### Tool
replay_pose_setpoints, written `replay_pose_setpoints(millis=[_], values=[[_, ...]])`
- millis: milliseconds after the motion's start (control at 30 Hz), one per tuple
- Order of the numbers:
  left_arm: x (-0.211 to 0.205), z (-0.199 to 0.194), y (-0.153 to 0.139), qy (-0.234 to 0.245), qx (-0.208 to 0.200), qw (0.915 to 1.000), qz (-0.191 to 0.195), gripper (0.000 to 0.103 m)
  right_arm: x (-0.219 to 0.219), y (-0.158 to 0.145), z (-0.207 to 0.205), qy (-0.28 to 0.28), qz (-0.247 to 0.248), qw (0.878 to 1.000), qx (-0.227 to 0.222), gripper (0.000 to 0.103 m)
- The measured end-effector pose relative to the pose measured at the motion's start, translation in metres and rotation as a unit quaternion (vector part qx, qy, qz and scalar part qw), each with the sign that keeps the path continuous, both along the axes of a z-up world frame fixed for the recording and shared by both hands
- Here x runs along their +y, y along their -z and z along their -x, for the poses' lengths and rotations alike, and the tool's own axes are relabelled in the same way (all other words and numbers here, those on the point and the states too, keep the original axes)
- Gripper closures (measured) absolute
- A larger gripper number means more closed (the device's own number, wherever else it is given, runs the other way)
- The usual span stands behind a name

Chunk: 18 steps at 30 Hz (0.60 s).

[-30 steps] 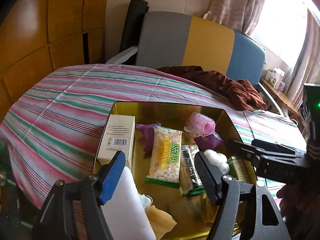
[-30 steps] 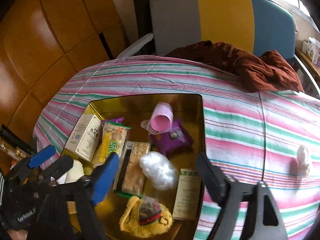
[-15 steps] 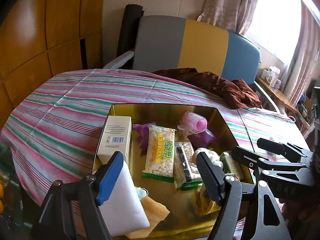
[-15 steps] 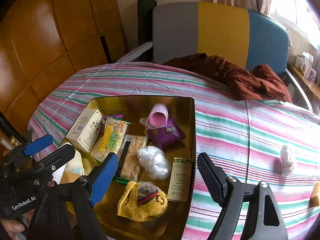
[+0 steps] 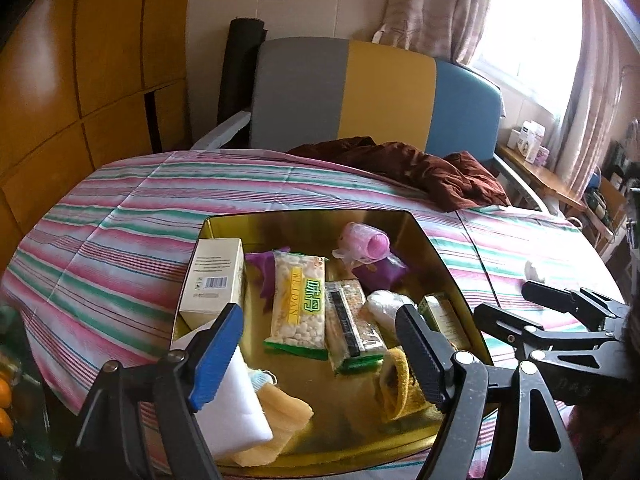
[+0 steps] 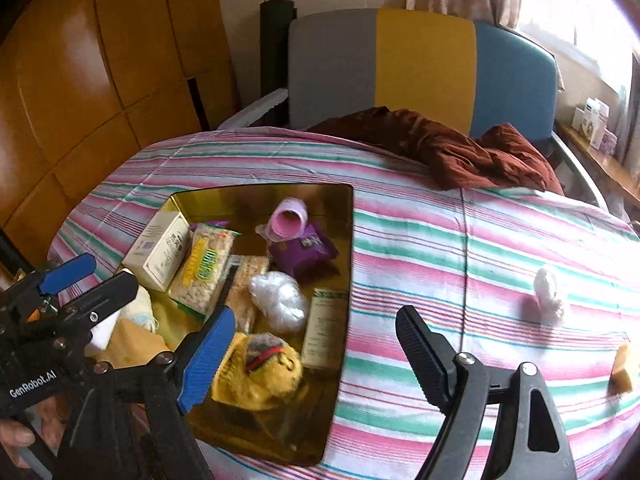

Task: Organize objects
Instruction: 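Lift both open tools out of the tray toward the remaining items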

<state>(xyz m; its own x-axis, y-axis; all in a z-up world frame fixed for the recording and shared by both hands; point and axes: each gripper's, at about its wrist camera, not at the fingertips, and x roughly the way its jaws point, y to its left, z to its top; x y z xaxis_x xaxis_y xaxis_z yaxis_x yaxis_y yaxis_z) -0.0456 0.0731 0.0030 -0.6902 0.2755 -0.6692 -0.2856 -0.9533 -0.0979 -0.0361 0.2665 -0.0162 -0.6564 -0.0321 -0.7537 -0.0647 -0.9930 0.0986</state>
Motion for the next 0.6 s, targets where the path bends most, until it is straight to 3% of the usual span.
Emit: replay_pose_setpoints(millis=[600], values=[[0.046, -0.015, -0.006, 0.064, 0.013, 0.9974, 0.030, 0.023, 0.088, 0.010, -0.044, 0.104, 0.026, 0.994, -0.016, 0.019]])
